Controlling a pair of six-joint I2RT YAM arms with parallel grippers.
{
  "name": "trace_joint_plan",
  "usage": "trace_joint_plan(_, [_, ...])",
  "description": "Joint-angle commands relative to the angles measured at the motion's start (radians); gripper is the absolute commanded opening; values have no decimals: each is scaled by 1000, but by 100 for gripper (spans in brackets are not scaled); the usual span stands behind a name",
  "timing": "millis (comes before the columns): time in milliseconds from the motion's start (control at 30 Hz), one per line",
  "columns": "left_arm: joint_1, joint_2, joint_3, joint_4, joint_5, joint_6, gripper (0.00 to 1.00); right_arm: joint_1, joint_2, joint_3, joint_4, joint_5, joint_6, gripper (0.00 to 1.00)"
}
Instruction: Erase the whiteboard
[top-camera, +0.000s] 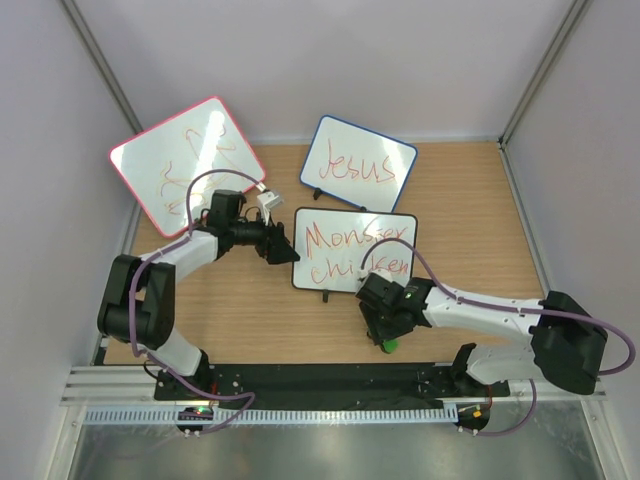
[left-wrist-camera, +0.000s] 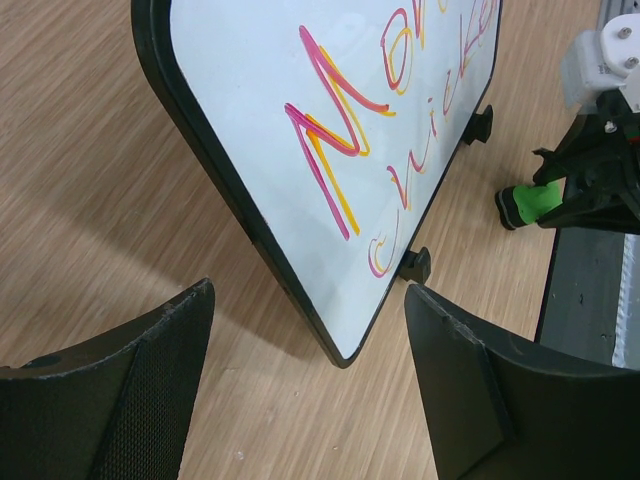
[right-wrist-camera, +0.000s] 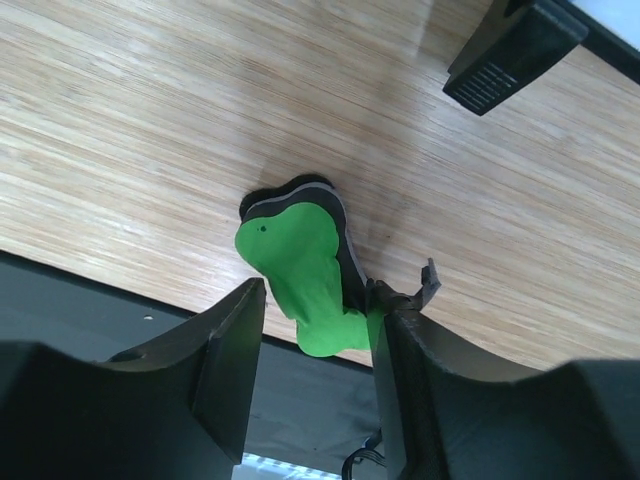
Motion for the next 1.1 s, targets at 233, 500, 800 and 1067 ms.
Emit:
trace_joint_plan(233, [-6, -10, 30, -12, 31, 7, 75, 4, -48, -25, 17, -32, 59, 50])
trace_joint_plan(500, [-11, -7, 34, -18, 25, 8, 73, 2, -55, -45, 38, -20, 62, 42])
trace_joint_plan(800, [-20, 43, 83, -29, 33, 4, 65, 4, -60, -83, 126, -69, 29, 35])
trace_joint_plan(1067, [-23, 111, 139, -74, 97, 30, 54, 4, -91, -129, 176, -76, 12, 31])
